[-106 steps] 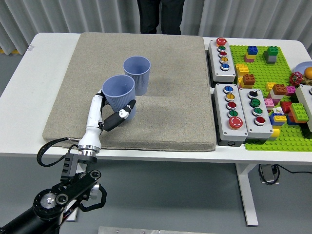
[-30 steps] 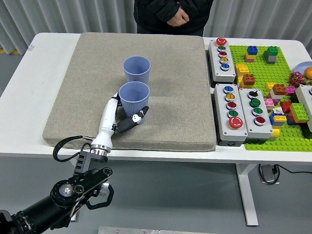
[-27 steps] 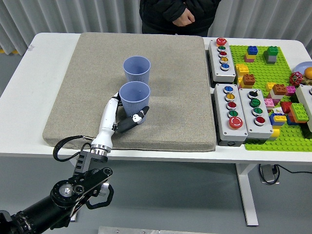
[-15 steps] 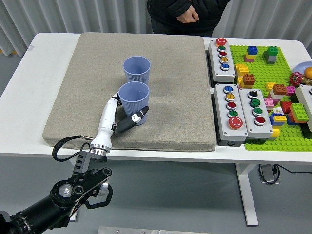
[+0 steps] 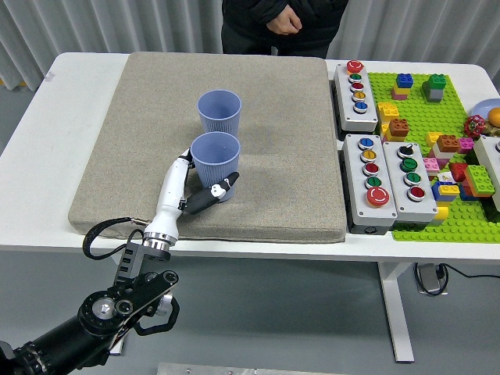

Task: Pick cup pour cup place

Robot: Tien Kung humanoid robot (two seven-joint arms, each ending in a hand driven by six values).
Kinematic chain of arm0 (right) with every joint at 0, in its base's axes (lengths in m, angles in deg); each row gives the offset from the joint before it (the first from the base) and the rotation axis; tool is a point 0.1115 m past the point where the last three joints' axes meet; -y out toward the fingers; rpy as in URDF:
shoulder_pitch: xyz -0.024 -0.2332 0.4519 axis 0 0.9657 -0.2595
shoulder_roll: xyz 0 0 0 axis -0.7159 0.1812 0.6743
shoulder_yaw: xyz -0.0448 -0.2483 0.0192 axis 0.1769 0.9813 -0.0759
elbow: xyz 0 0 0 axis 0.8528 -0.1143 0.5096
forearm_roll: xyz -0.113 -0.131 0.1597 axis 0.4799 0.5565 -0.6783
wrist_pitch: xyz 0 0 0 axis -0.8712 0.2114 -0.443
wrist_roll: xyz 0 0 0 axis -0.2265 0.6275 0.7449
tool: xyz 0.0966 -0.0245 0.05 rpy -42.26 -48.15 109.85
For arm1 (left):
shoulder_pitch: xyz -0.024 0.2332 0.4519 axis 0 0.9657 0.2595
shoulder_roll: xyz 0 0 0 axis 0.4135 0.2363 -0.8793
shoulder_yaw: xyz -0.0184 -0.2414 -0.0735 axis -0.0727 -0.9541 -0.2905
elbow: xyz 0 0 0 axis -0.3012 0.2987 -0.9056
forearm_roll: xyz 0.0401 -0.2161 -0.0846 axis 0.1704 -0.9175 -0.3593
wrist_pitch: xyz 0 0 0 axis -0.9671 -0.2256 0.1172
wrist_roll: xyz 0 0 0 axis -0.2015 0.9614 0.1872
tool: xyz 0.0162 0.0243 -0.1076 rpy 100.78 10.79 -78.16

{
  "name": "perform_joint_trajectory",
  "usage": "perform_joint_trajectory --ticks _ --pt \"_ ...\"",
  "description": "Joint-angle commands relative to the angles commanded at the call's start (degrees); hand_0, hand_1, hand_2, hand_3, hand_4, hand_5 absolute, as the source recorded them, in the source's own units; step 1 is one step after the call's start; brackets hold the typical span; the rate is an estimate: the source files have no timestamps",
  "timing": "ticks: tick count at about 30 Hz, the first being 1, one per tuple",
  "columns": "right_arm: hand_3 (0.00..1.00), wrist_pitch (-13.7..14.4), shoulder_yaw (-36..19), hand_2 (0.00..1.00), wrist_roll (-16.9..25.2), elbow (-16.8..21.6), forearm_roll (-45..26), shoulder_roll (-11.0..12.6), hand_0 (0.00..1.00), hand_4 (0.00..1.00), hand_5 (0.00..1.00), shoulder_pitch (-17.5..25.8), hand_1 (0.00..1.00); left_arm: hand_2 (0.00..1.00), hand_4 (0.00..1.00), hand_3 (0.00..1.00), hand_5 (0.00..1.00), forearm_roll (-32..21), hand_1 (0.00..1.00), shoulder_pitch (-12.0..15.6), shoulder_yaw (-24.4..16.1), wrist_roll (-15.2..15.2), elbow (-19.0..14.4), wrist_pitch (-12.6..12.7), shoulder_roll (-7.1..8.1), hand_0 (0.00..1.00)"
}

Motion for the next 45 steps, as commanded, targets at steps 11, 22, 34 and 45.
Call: perform_joint_trajectory --ticks 11,22,34,45 --pt "0.563 0.0 0.0 0.572 0.0 0.0 0.0 0.0 0.676 0.002 0.181 -0.1 0.621 0.834 0.947 0.827 0.584 1.0 0.684 0.8 -0.8 -0.6 -0.5 0.0 0.45 0.626" --pt "0.563 0.1 0.0 0.572 0.0 0.0 0.4 0.0 0.676 0.002 0.178 0.4 0.620 0.882 0.989 0.873 0.611 2.8 0.718 2.5 -1.4 -1.5 -1.5 0.0 0.94 0.654" --pt "0.563 0.1 0.1 0.572 0.0 0.0 0.4 0.0 0.676 0.002 0.177 0.5 0.620 0.950 0.975 0.952 0.597 5.3 0.798 3.2 -2.3 -3.0 -2.5 -0.4 1.27 0.734" --pt "0.561 0.2 0.4 0.571 0.1 -0.1 0.1 0.1 0.676 0.002 0.172 0.5 0.620 0.998 0.998 0.998 0.634 7.7 0.837 4.3 -3.2 -4.2 -4.5 -1.0 1.72 0.781"
